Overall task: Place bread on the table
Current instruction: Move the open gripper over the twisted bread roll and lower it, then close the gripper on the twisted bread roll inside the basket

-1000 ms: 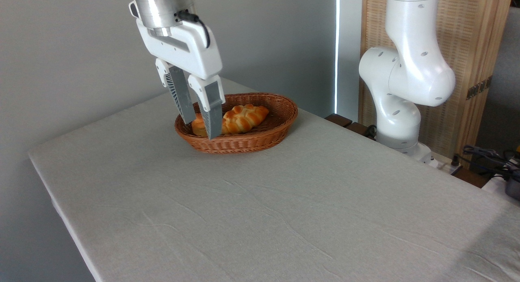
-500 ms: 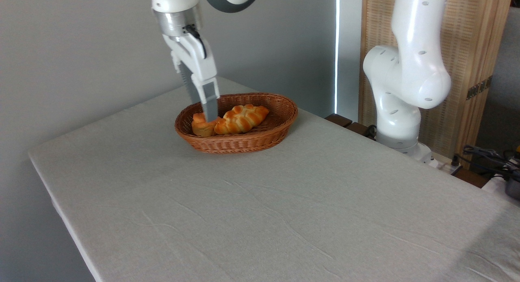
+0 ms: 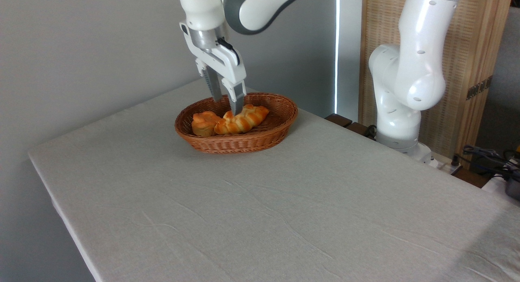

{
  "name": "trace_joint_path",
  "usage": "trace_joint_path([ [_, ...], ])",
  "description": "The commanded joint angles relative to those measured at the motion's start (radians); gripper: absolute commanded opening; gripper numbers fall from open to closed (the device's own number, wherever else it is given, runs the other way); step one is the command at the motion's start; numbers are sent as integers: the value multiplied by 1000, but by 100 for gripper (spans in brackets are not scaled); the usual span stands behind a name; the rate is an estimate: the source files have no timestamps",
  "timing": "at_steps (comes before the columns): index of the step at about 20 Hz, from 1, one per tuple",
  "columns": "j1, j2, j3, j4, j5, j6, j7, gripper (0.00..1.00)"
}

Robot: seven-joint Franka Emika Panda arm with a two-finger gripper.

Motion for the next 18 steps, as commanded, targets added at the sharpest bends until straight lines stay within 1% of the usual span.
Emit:
trace_joint_path([
  [1,-42,-64,17,-120,24,35,-11,100],
  [2,-45,-67,17,-123,38,33,-11,100],
  [4,-45,-67,17,-123,40,32,-11,100],
  [6,-43,-64,17,-123,40,40,-12,100],
  [11,-48,-58,15,-145,32,112,-17,100],
  [18,-60,-55,15,-175,32,148,-15,100],
])
